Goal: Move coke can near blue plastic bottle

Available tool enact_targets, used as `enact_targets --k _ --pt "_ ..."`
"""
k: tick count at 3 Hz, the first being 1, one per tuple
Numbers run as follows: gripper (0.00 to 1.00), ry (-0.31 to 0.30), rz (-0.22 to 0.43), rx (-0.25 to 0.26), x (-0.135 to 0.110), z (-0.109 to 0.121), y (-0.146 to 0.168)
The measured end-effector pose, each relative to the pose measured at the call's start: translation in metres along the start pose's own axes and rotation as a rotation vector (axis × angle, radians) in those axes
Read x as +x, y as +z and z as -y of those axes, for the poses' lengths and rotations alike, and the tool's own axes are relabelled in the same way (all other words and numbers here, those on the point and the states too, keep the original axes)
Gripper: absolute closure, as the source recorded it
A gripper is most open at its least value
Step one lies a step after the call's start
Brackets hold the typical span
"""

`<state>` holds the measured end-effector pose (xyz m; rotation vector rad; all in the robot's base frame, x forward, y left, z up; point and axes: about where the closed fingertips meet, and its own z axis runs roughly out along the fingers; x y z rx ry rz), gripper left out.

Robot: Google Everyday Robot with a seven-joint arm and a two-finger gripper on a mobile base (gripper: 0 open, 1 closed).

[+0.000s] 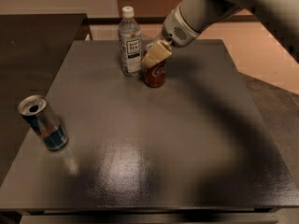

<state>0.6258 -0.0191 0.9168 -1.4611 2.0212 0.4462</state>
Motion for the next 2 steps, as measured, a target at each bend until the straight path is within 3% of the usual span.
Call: enact_targets --k 1,2 --pt "0.0 -0.001 -0.001 -0.003 -0.0004 -0.0008 0.0016" --pt "0.0 -0.001 -0.001 -0.003 -0.0005 -0.0008 0.0017"
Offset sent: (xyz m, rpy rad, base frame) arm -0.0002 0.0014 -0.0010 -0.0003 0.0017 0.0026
